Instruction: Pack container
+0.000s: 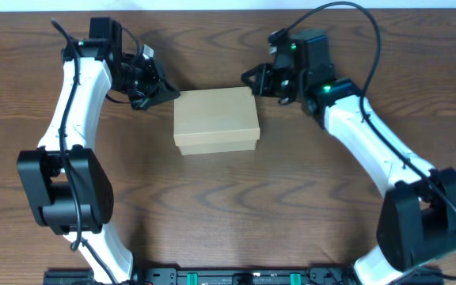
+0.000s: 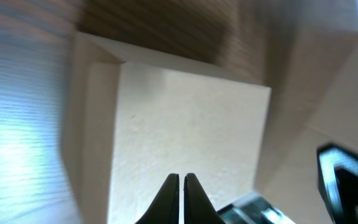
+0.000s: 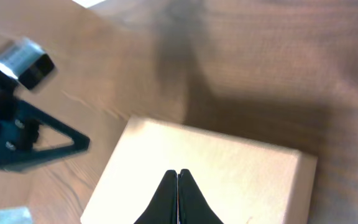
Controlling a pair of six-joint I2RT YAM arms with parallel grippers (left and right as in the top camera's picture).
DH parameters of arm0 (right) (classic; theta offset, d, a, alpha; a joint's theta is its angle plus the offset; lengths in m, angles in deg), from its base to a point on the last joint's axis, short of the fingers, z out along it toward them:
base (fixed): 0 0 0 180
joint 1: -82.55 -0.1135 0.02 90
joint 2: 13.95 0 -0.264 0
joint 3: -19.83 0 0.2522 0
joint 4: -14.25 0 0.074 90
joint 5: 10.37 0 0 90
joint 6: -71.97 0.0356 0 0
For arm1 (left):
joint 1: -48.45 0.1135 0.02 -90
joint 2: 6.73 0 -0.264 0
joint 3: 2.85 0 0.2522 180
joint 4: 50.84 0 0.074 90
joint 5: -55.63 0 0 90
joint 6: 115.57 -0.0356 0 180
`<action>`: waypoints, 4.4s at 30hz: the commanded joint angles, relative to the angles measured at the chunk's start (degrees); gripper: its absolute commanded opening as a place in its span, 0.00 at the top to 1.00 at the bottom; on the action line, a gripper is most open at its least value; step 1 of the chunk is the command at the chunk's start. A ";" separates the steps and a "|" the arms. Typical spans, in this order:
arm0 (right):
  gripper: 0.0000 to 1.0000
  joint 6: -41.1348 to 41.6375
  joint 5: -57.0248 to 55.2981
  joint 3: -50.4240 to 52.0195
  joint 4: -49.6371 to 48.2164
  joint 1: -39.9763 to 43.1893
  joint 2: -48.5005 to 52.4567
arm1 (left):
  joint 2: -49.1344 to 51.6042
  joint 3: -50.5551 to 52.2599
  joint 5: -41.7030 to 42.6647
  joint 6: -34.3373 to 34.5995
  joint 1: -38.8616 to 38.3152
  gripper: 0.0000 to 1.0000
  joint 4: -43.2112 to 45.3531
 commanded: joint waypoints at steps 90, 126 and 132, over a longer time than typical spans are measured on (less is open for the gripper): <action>0.01 -29.83 -25.18 29.70 29.83 -10.86 -71.14 | -60.04 44.78 -11.56 -15.74 -2.08 0.05 11.91; 0.01 -26.47 -24.65 39.39 45.66 -10.86 -83.95 | -95.21 54.03 -28.33 -28.96 -2.08 0.05 5.35; 0.01 -26.47 -24.65 39.39 45.66 -10.86 -83.95 | -95.32 54.90 -40.68 -30.53 -2.08 0.04 5.66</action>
